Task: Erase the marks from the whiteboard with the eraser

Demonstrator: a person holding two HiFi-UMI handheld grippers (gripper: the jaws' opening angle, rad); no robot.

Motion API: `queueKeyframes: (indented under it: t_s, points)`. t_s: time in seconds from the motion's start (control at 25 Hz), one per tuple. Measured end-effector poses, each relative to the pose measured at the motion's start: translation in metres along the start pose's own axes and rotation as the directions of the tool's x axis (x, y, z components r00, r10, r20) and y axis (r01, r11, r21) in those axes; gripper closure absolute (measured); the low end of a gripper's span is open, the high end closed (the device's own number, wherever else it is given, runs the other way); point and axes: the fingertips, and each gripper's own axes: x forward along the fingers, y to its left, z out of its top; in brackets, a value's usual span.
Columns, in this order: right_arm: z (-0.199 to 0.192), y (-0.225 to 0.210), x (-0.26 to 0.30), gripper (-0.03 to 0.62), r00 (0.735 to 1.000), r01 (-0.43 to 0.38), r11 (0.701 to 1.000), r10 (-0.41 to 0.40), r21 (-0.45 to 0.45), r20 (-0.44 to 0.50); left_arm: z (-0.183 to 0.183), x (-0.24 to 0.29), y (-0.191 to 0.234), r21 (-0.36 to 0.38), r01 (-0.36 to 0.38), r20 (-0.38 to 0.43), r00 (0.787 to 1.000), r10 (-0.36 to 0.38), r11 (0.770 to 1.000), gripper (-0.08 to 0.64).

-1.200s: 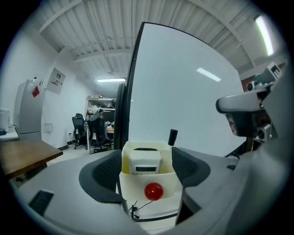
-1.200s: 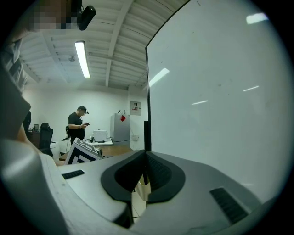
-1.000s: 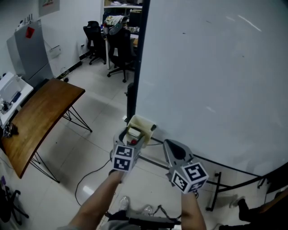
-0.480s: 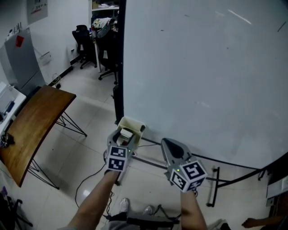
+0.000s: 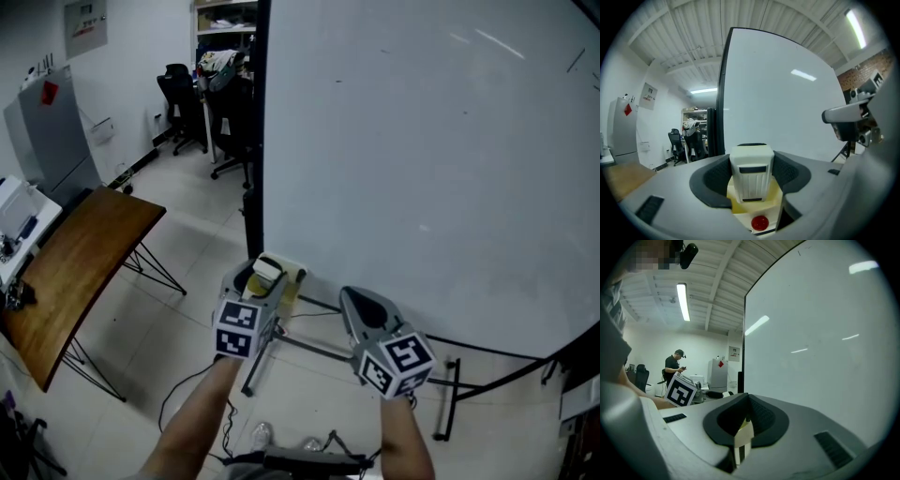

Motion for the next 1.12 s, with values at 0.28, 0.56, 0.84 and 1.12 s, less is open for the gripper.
queueKeyframes:
  t_s: [0.28,0.56,0.84,1.12]
  points:
    - [0.049,-0.01,-0.014,0.595,0.997,0.009,0.995,-0.001,-0.095,0.082,0.065,-0.004,-0.011,0.063,0.05,0.041,0.998,-0.053,0.997,0.298]
    - [0.095,-0.027,-0.036,0.595,0.984,0.088,0.987,-0.064,-0.136,0.167,0.156,-0.005,-0.038,0.122,0.134,0.146,0.978,-0.152,0.983,0.298]
    - [0.142,-0.052,-0.069,0.595,0.967,0.167,0.968,-0.124,-0.189,0.22,0.22,-0.004,-0.082,0.189,0.208,0.223,0.943,-0.248,0.96,0.298]
    - [0.193,-0.096,-0.101,0.596,0.952,0.219,0.952,-0.161,-0.215,0.261,0.29,0.014,-0.143,0.277,0.263,0.294,0.892,-0.342,0.924,0.298]
